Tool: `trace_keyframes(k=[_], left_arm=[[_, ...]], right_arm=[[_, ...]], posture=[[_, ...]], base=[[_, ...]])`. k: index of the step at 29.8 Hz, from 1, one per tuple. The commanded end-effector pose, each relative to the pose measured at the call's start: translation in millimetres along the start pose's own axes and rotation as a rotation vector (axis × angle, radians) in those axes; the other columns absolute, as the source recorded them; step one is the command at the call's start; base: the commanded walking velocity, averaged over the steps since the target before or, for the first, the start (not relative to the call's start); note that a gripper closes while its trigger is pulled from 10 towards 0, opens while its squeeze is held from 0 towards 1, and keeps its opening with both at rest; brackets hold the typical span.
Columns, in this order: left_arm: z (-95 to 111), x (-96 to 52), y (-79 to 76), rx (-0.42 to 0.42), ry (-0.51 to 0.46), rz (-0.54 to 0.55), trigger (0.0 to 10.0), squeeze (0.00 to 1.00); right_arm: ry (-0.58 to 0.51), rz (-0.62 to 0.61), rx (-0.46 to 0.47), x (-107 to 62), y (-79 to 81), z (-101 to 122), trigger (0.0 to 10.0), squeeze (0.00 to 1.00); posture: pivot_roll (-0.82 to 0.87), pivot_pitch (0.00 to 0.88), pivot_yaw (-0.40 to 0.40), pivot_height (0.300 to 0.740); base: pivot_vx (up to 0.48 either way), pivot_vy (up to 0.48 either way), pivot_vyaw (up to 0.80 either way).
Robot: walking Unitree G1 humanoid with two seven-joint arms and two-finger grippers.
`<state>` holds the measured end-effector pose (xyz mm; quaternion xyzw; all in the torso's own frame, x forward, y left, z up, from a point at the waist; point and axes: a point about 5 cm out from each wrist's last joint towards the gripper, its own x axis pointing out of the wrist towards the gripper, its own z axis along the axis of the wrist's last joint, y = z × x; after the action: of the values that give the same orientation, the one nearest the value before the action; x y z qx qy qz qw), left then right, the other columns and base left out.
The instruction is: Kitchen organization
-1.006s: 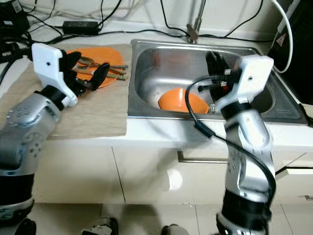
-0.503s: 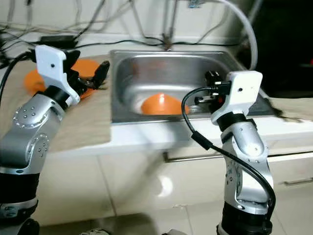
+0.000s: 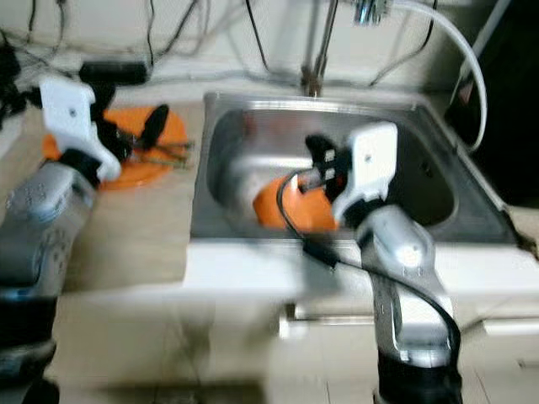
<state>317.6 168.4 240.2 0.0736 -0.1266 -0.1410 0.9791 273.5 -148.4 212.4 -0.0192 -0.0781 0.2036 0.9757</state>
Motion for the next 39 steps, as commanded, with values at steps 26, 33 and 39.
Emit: trace_keyframes(k=[26, 33, 39], left_arm=[[-17.4, -18.1, 12.4, 0.011, 0.194, -0.284, 10.0, 0.0], [-24.0, -17.1, 4.6, -0.029, 0.182, -0.398, 10.0, 0.0], [-20.7, -3.5, 28.2, 0.091, 0.238, -0.615, 10.0, 1.0]], right_arm=[[0.022, 0.171, 0.143, -13.9, 15.8, -19.6, 10.0, 0.0], [0.008, 0.163, 0.171, -11.7, 15.0, -22.7, 10.0, 0.0], [0.0, 0.243, 0.16, -7.4, 21.3, -22.8, 10.0, 0.0]], posture=[[0.04, 0.037, -0.05, 0.74], [0.05, 0.021, -0.051, 0.74], [0.06, 0.02, -0.05, 0.74]], base=[[0.0, 0.0, 0.0], [0.0, 0.0, 0.0], [0.0, 0.0, 0.0]])
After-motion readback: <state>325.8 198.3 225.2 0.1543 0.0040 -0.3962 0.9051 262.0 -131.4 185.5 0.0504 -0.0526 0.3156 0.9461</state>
